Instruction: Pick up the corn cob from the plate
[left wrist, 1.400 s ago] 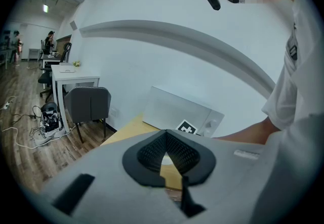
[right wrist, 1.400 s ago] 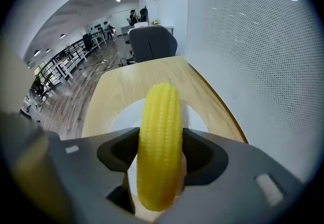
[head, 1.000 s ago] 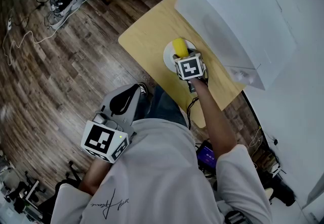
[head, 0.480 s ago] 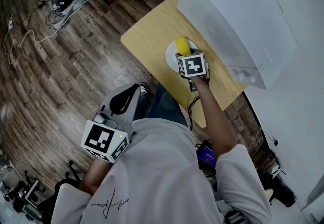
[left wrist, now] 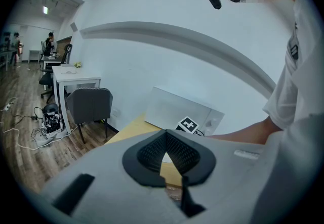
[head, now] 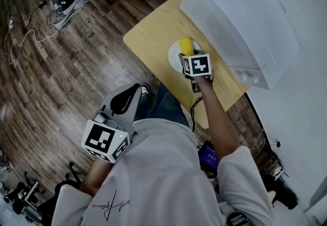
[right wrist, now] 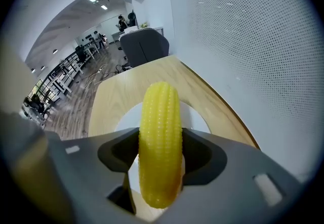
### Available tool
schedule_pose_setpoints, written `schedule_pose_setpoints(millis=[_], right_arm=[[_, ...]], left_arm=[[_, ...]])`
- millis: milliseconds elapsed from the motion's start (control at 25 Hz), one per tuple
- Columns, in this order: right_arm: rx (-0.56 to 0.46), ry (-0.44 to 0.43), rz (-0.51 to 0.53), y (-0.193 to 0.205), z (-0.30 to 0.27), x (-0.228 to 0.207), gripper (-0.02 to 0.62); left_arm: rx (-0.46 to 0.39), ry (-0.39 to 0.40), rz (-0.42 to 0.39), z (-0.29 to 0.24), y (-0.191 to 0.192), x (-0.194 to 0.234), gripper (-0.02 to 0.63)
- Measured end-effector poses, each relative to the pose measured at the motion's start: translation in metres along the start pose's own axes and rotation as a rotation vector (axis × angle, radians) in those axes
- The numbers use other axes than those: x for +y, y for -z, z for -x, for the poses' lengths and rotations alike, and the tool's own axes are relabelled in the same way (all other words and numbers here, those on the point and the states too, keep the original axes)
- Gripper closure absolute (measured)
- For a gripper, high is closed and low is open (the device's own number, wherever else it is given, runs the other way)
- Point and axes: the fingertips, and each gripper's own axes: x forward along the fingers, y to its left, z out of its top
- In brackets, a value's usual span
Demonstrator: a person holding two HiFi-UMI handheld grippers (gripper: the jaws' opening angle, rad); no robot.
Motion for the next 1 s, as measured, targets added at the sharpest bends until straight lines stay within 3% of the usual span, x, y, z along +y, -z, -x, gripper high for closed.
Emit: schedule_pose_setpoints(millis=[1000], right_arm=[[-0.034, -0.008, -0.070, 0.003, 0.018, 0.001, 0.333]], left_arm=[[-0.003, 0.033, -0.023, 0.004, 0.000, -0.005, 0.612]])
